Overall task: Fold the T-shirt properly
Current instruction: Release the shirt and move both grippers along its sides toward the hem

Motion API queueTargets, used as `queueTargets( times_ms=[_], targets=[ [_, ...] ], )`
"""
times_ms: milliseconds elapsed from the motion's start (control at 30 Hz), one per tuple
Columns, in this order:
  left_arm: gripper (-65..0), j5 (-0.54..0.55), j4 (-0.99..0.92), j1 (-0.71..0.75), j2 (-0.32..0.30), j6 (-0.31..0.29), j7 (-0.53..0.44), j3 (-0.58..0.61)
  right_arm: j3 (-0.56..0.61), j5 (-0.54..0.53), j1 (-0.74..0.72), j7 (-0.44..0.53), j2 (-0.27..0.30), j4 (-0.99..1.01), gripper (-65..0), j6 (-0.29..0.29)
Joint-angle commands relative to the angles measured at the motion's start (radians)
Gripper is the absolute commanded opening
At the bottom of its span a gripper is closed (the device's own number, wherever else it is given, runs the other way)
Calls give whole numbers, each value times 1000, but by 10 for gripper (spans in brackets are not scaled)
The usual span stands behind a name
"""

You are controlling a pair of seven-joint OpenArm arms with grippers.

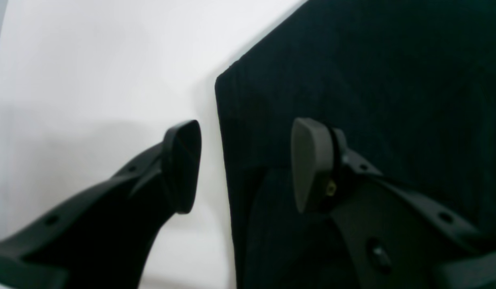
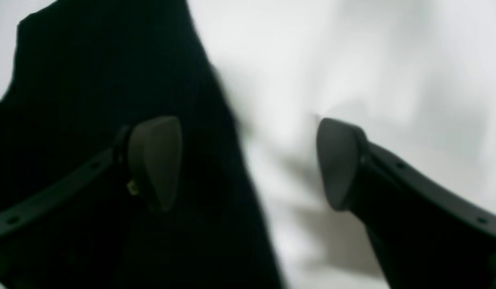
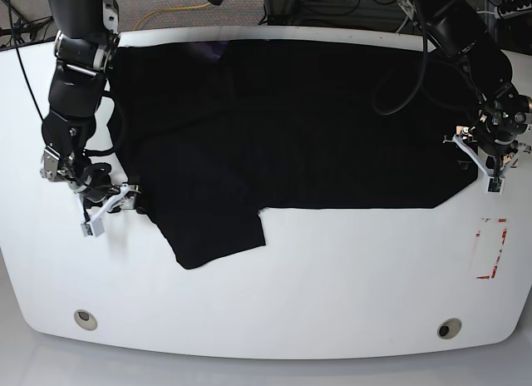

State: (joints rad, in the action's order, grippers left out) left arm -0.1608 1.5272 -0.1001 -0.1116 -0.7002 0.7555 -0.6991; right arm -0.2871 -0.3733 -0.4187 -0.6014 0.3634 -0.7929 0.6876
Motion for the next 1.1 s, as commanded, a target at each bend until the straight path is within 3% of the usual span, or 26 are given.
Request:
queueTargets(
  times_ms=[0, 167, 233, 367, 467, 567, 667, 967, 1067],
  targets=[
    [-315, 11, 16, -20, -15, 2, -20, 2, 9, -13, -18, 5, -27, -10, -154, 11],
    [-311, 11, 3, -48, -15, 2, -20, 2, 10, -13, -21, 7, -76, -10, -155, 10],
    [-310, 11, -29, -68, -20, 2, -20, 3, 24, -13, -26, 10, -88, -10, -155, -24],
    [-211, 8, -101, -117, -23, 93, -20, 3, 82, -13, -39, 42, -94, -12, -168, -61],
    [-94, 8, -155, -151, -24, 192, -20, 2, 110, -13, -44, 50, -91, -10, -273, -64],
    [-42, 8, -212, -188, -24, 262, -27, 3, 113, -13, -45, 50, -91, -13, -417, -64],
    [-38, 7, -285, -214, -26, 273, -70, 3, 114, -13, -55, 48, -93, -13, -496, -64],
    [-39, 14, -477, -252, -63, 273, -139, 91, 114, -13, -58, 45, -91, -13, -487, -62],
    [-103, 14, -477, -250, -61, 273, -158, 111, 114, -13, -56, 45, -91, -13, -491, -58]
  ],
)
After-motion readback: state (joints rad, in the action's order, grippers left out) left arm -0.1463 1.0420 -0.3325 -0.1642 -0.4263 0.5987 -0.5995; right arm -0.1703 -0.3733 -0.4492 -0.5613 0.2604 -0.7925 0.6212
